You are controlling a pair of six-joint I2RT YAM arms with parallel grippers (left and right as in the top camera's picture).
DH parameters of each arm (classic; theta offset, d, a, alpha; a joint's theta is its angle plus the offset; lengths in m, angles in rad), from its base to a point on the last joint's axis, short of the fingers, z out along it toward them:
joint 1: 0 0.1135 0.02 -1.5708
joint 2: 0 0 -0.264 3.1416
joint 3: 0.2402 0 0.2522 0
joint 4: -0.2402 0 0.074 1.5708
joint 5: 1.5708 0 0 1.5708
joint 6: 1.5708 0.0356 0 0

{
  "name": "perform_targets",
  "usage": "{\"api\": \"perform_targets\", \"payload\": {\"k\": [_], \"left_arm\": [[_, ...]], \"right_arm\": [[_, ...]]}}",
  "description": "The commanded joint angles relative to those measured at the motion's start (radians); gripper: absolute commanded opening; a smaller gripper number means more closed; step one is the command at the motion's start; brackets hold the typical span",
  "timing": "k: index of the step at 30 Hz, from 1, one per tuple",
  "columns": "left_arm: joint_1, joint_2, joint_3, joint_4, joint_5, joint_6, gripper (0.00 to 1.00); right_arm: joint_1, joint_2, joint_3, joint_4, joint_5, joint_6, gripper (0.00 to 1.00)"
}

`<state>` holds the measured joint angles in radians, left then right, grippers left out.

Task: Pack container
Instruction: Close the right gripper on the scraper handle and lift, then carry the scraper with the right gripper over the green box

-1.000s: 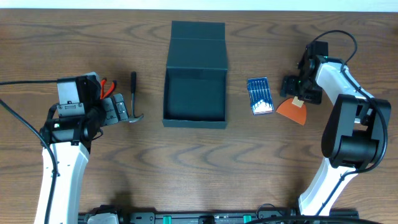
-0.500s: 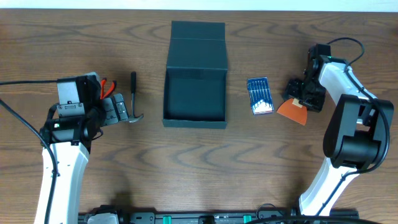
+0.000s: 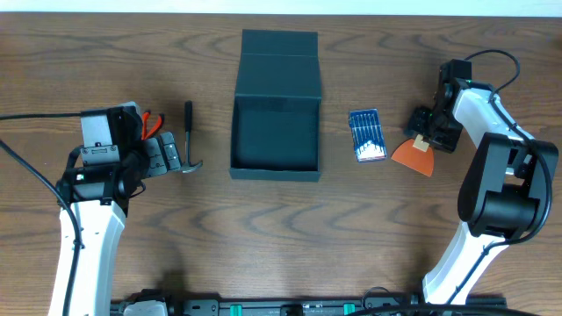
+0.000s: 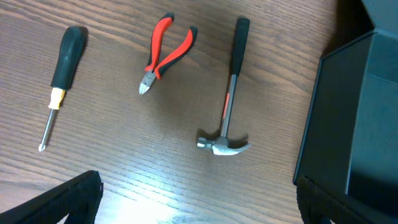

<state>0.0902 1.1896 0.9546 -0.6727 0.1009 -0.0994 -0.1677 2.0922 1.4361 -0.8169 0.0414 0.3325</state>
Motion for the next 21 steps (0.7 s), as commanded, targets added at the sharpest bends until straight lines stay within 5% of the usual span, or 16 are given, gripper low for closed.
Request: {"api": "perform_targets", "payload": {"k": [1,21], "left_arm": [[0.006,0.005,0.018,0.000,-0.011,0.016,0.98],[0.006,0.005,0.018,0.000,-0.011,0.016,0.98]], "right_arm": [[-0.010,0.055,-0.026,-0.018,0.062,0.000,0.67],[-0.010,0.055,-0.026,-0.024,0.060,0.003,0.31]]}}
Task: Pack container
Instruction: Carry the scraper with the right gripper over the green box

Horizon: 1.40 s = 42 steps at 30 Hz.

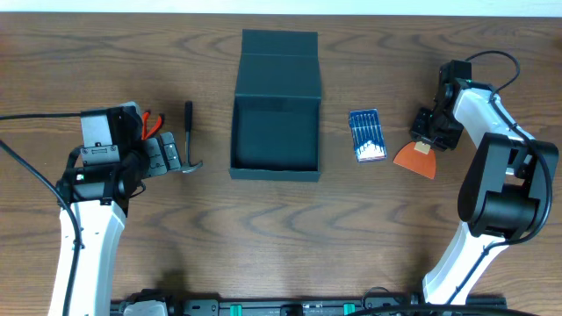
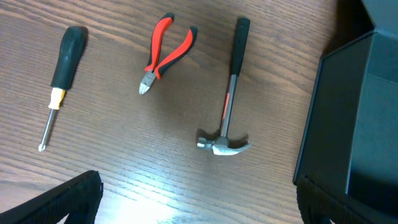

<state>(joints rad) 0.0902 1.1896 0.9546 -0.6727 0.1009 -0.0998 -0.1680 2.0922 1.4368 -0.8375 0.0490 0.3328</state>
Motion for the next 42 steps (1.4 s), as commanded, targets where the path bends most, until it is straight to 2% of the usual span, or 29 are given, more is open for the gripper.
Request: {"api": "perform_targets", "payload": {"k": [1,6,15,17,20,26,29,35,42], "left_arm": [[0.006,0.005,0.018,0.000,-0.011,0.017,0.98],[0.006,0.005,0.018,0.000,-0.011,0.017,0.98],[0.006,0.005,0.018,0.000,-0.011,0.017,0.98],[0.006,0.005,0.018,0.000,-0.011,0.017,0.98],[0.006,0.005,0.018,0.000,-0.011,0.017,0.98],[0.006,0.005,0.018,0.000,-0.011,0.017,0.99],[0.006,0.005,0.018,0.000,-0.011,0.017,0.98],[0.006,0.005,0.018,0.000,-0.011,0.017,0.98],[0.006,0.005,0.018,0.000,-0.011,0.017,0.98]], "right_arm": [[-0.009,0.055,-0.026,-0.004,0.052,0.000,0.31],[-0.008,0.040,-0.003,-0.010,0.052,-0.077,0.22],[0.056,-0.136,0.158,-0.100,-0.009,-0.304,0.22],[0.089,-0.194,0.204,-0.110,-0.061,-0.364,0.18],[0.155,-0.277,0.257,-0.104,-0.117,-0.450,0.01],[0.344,-0.389,0.317,-0.085,-0.247,-0.734,0.01],[0.452,-0.398,0.322,-0.086,-0.302,-0.875,0.01],[0.647,-0.341,0.321,-0.087,-0.320,-1.048,0.01],[0.755,-0.198,0.321,-0.109,-0.305,-1.238,0.01]]}}
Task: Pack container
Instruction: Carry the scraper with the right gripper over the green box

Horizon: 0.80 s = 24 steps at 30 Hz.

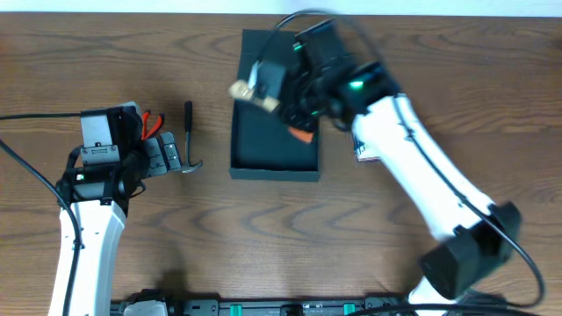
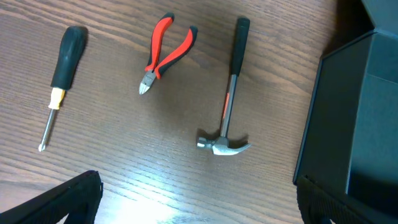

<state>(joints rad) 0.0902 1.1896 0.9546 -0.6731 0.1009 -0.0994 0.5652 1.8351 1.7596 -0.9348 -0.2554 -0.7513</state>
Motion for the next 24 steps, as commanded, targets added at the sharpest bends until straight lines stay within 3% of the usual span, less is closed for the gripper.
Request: {"api": "perform_targets", "payload": {"k": [1,24], "left_arm": [[0.006,0.005,0.018,0.000,-0.011,0.016,0.98],[0.006,0.005,0.018,0.000,-0.011,0.016,0.98]], "right_arm": [[0.026,0.082,-0.002,-0.017,0.013,-0.172,0.01],[-0.009,0.295,-0.005,-0.053,0.043,-0.260,0.01]]}}
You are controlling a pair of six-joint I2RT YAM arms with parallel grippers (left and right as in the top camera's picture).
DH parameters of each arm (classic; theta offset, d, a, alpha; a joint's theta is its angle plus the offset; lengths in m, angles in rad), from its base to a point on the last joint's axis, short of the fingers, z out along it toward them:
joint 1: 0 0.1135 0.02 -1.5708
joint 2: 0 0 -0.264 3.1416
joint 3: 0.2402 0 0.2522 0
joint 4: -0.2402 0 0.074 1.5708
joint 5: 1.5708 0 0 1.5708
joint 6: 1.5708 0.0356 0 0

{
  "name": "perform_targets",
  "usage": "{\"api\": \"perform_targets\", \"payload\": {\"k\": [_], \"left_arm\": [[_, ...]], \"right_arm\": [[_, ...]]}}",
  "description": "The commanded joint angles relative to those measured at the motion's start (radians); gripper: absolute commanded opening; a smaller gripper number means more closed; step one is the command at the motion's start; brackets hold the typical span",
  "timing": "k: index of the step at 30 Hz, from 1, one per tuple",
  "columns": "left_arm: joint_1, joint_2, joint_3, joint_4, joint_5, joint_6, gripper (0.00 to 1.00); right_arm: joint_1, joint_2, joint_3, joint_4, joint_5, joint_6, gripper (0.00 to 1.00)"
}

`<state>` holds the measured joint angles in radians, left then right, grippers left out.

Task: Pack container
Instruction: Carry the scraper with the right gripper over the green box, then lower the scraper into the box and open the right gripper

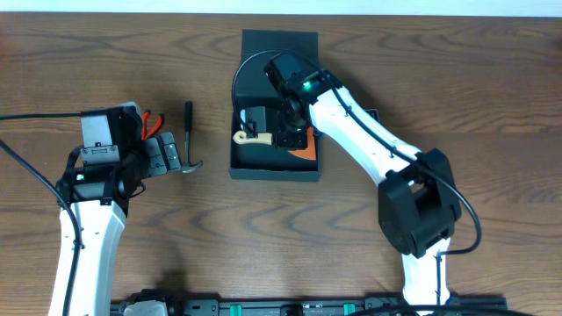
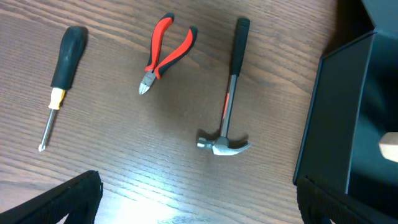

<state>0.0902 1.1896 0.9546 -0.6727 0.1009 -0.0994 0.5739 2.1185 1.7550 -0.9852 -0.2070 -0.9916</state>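
Observation:
The dark open box (image 1: pixel 272 169) stands mid-table with its lid (image 1: pixel 279 42) folded back. My right gripper (image 1: pixel 283 136) is down inside it, shut on the orange scraper. The scraper's blade (image 1: pixel 304 150) lies toward the box's right wall and its tan handle (image 1: pixel 248 136) points left. The handle's tip (image 2: pixel 389 147) also shows over the box wall (image 2: pixel 323 124). My left gripper (image 2: pixel 199 202) hangs open over bare wood left of the box, holding nothing. The blue bit case is hidden under the right arm.
A hammer (image 2: pixel 227 93), red-handled pliers (image 2: pixel 165 53) and a black screwdriver (image 2: pixel 59 74) lie on the wood left of the box, under the left wrist. In the overhead view the hammer (image 1: pixel 188 140) lies between the left gripper and the box.
My right gripper was above the box's back left part with the scraper, blurred. It is now lower, inside the box, still holding the scraper. The left arm is unchanged.
My right gripper was at the orange scraper on the table far right, beside the blue bit case. Then the scraper had shifted slightly there. Later the arm had it over the box, and now it is inside. The left arm and tools never moved.

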Motion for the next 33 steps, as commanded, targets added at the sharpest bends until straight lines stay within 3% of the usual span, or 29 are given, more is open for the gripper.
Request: {"api": "perform_targets", "payload": {"k": [1,4,8,12,15,18,20,25,33], "left_arm": [[0.006,0.005,0.018,0.000,-0.011,0.016,0.98],[0.006,0.005,0.018,0.000,-0.011,0.016,0.98],[0.006,0.005,0.018,0.000,-0.011,0.016,0.98],[0.006,0.005,0.018,0.000,-0.011,0.016,0.98],[0.006,0.005,0.018,0.000,-0.011,0.016,0.98],[0.006,0.005,0.018,0.000,-0.011,0.016,0.98],[0.006,0.005,0.018,0.000,-0.011,0.016,0.98],[0.006,0.005,0.018,0.000,-0.011,0.016,0.98],[0.006,0.005,0.018,0.000,-0.011,0.016,0.98]], "right_arm": [[-0.017,0.012,0.000,-0.003,-0.007,-0.020,0.01],[-0.017,0.012,0.000,0.001,-0.007,-0.019,0.02],[-0.016,0.012,0.000,0.000,-0.010,-0.014,0.30],[-0.019,0.012,0.000,0.001,-0.005,-0.014,0.31],[-0.019,0.011,0.001,0.001,0.013,-0.010,0.54],[-0.016,0.007,0.006,0.000,0.056,0.005,0.58],[-0.015,0.000,0.006,0.000,0.081,0.005,0.69],[-0.015,-0.044,0.014,0.002,0.115,0.023,0.51],[-0.080,-0.228,0.109,0.028,0.249,0.415,0.54]]}}
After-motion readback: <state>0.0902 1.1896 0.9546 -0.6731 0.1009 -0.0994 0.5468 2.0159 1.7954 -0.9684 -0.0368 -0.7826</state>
